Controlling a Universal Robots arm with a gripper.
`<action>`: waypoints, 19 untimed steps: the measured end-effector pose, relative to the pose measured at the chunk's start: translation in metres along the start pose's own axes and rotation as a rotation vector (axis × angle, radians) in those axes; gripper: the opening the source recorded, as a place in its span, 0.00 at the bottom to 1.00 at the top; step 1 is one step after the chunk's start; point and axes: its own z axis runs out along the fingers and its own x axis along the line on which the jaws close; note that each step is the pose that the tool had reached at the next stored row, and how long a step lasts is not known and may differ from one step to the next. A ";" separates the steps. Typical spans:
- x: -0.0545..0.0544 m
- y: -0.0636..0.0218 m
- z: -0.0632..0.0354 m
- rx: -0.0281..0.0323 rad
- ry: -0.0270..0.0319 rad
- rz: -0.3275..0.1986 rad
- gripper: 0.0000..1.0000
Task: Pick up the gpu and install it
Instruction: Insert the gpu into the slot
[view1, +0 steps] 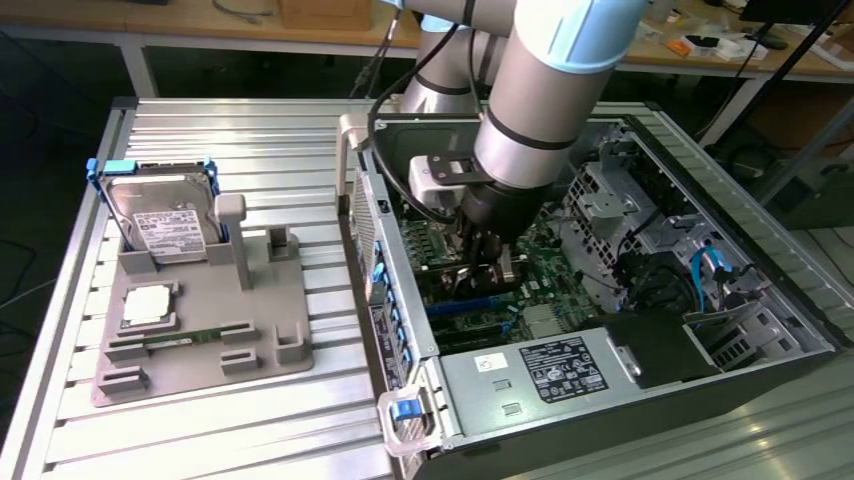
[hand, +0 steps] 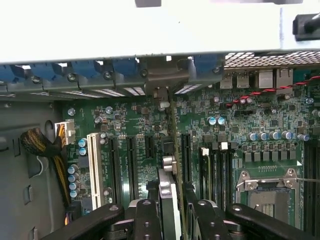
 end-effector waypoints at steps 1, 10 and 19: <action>0.000 0.0001 0.0000 0.0042 -0.0001 0.000 0.30; 0.000 0.0003 0.0065 0.0119 -0.0006 0.000 0.30; -0.006 -0.0050 0.0078 0.0119 -0.0014 0.000 0.30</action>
